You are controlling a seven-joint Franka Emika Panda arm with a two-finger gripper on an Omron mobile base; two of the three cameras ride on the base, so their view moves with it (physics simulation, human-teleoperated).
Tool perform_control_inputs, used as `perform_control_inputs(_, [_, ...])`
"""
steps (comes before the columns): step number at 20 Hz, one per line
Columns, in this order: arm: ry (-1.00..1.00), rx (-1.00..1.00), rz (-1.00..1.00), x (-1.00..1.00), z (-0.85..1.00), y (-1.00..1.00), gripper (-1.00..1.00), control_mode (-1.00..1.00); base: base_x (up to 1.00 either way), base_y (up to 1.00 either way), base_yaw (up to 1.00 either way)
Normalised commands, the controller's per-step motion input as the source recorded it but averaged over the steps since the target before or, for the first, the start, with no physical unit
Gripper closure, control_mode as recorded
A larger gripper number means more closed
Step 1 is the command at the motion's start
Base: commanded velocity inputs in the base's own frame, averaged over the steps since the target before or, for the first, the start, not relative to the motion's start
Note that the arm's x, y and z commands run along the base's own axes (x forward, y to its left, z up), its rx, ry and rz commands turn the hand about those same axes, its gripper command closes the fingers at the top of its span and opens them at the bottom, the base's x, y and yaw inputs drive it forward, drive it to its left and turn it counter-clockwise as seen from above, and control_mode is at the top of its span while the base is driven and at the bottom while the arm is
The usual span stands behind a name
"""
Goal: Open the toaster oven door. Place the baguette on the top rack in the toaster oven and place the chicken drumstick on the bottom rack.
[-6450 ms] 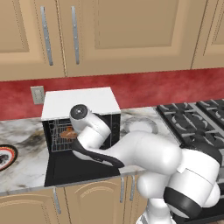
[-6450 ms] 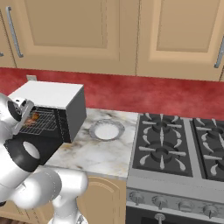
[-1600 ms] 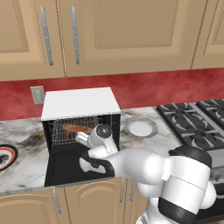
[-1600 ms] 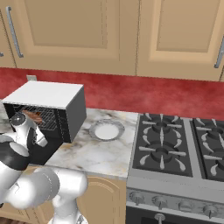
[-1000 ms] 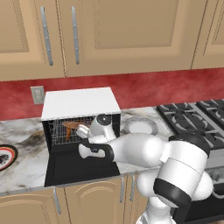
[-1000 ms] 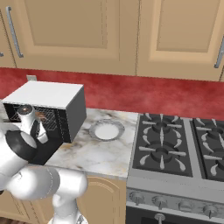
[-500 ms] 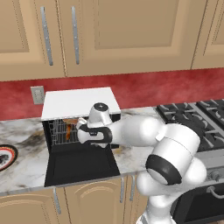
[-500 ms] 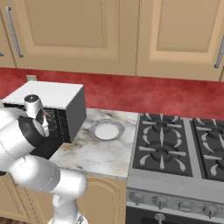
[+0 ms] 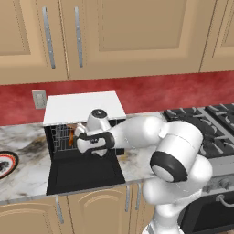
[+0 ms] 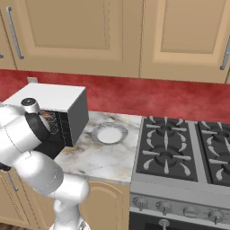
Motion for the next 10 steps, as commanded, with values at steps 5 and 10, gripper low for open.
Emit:
perform_control_inputs(5, [0.14, 0.01, 0.0, -0.75, 0.23, 0.42, -1.0, -1.0, 0.0, 0.0, 0.0])
perform_control_inputs(10, [0.16, 0.01, 0.0, -0.98, 0.48, 0.39, -1.0, -1.0, 0.0, 0.0, 0.0])
